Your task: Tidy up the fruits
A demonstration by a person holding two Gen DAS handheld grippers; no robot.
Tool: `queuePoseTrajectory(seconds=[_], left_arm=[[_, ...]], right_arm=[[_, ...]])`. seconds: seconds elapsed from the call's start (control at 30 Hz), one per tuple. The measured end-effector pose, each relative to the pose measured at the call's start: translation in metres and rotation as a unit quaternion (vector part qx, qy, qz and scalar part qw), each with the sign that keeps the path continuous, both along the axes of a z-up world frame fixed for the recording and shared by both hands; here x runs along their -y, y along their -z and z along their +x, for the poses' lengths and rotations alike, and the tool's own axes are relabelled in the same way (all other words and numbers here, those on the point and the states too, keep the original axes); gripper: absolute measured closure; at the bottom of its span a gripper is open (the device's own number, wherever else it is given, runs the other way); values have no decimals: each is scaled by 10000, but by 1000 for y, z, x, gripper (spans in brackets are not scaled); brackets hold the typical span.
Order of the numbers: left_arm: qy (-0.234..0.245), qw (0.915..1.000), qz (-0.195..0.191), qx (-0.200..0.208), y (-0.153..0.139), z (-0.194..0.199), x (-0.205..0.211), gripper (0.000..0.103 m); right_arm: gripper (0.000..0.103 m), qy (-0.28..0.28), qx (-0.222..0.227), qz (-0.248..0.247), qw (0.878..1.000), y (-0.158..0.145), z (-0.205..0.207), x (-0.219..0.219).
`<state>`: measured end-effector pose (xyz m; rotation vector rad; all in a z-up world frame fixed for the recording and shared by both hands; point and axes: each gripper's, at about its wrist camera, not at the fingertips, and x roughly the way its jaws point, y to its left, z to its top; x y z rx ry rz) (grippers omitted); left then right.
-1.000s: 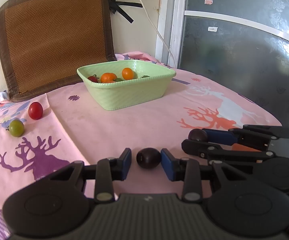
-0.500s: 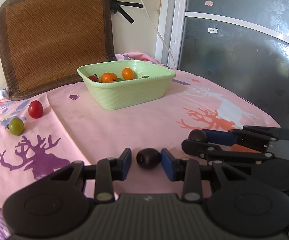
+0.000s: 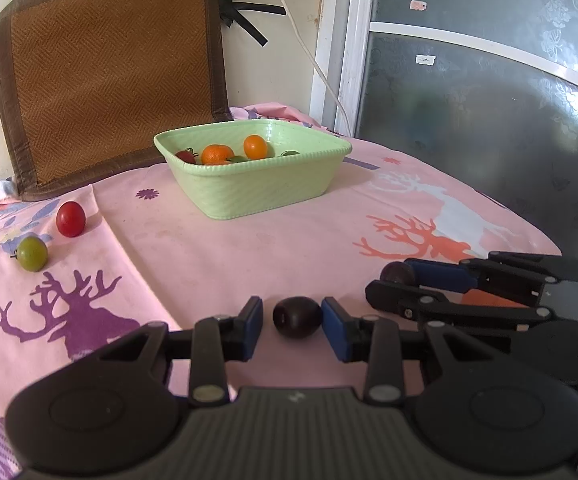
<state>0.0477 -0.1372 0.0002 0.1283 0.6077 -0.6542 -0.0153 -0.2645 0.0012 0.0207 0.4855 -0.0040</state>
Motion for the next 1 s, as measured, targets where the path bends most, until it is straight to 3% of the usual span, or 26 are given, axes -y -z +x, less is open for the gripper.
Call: queuePoseTrajectory(seconds=[0.33, 0.47, 0.7, 0.8, 1.0], left_arm=[[141, 9988, 374, 282, 1, -11, 10, 77], [198, 9996, 163, 105, -6, 0, 6, 77], [66, 9987, -486, 109, -52, 69, 5, 77], [-48, 9986, -484, 225, -61, 104, 15, 77], [-365, 9985, -379, -162, -48, 171, 28, 77]], right_arm=[[68, -58, -37, 153, 9999, 0, -1, 4], [72, -146, 22, 48, 9999, -3, -2, 5], [72, -199, 547, 271, 9979, -38, 39, 26], [71, -237, 668, 452, 9965, -51, 74, 38], [71, -252, 308, 609, 9973, -42, 141, 46]])
